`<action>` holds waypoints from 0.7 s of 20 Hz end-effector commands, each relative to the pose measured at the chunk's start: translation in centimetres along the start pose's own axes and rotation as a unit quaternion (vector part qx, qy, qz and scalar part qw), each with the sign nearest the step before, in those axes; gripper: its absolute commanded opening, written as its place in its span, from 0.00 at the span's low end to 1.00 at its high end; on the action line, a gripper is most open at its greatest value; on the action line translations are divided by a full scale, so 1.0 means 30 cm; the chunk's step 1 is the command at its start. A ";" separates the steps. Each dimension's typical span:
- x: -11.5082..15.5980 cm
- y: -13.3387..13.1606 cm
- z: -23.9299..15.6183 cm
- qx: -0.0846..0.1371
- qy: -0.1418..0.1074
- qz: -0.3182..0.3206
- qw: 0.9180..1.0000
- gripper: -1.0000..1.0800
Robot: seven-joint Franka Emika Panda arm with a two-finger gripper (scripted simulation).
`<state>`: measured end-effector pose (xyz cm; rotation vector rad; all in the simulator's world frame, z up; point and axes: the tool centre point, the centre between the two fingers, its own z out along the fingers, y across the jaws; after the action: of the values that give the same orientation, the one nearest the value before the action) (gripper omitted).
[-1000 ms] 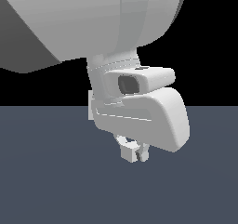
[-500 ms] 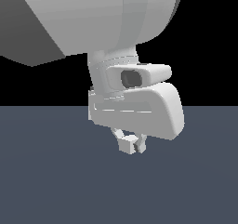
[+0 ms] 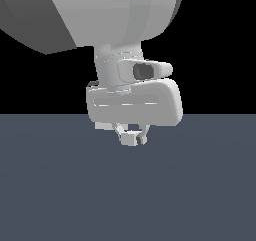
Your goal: Plug the charger into the wall socket.
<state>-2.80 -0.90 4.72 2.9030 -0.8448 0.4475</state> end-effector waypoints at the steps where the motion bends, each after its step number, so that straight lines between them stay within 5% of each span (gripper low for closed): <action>1: 0.021 -0.032 -0.021 0.011 0.001 -0.035 0.999 0.00; 14: 0.072 -0.187 -0.121 0.060 0.000 -0.191 0.980 0.00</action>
<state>0.79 2.89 8.50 3.0594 -0.3036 0.4729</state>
